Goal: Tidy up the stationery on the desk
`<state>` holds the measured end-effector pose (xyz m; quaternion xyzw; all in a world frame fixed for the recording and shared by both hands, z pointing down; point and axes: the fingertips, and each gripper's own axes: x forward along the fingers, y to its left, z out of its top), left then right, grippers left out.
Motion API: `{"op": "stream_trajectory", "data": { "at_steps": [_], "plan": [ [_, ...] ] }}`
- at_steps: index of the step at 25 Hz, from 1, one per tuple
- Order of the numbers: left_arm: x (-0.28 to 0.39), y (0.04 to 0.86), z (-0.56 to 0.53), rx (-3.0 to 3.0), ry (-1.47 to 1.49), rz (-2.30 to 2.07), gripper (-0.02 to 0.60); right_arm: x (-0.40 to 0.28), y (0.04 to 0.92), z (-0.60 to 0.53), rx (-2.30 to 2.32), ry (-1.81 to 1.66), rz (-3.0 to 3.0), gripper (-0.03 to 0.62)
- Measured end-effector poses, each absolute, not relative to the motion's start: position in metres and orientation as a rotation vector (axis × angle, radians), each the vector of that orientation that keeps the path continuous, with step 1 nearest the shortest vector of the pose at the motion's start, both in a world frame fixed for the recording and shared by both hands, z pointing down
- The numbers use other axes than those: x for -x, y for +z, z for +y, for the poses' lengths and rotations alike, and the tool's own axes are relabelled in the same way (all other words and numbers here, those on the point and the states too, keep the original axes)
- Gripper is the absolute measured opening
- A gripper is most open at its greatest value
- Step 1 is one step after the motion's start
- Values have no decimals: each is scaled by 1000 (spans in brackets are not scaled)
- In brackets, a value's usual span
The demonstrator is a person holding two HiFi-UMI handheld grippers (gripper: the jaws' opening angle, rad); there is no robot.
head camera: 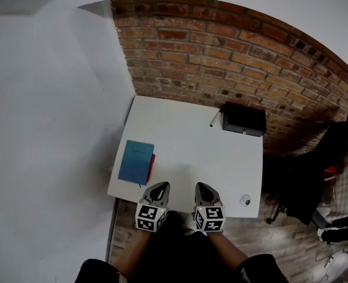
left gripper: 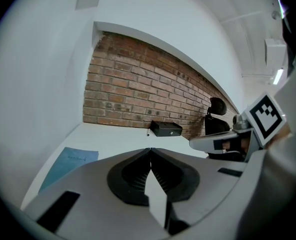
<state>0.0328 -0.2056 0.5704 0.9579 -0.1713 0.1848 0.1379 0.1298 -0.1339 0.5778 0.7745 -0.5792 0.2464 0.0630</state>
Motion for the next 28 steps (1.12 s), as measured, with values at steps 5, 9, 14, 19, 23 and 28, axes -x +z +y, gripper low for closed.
{"op": "stream_trajectory", "data": {
  "at_steps": [5,9,14,19,23,28],
  "plan": [
    [-25,553,-167,-2783,498,-542,15,-116,552,-91,-2320,628,-1792,21],
    [-10,544,-130,-2793,499,-568,15,-97,535,-61,-2287,550,-1839,21],
    [14,539,-91,-2798,502,-592,15,-76,530,-23,-2280,572,-1870,21],
    [33,541,-63,-2800,514,-592,15,-56,532,5,-2265,583,-1889,21],
    [39,540,-51,-2808,506,-585,15,-46,531,17,-2252,577,-1903,21],
    [42,536,-40,-2819,504,-575,15,-36,527,25,-2240,567,-1919,21]
  ]
}}
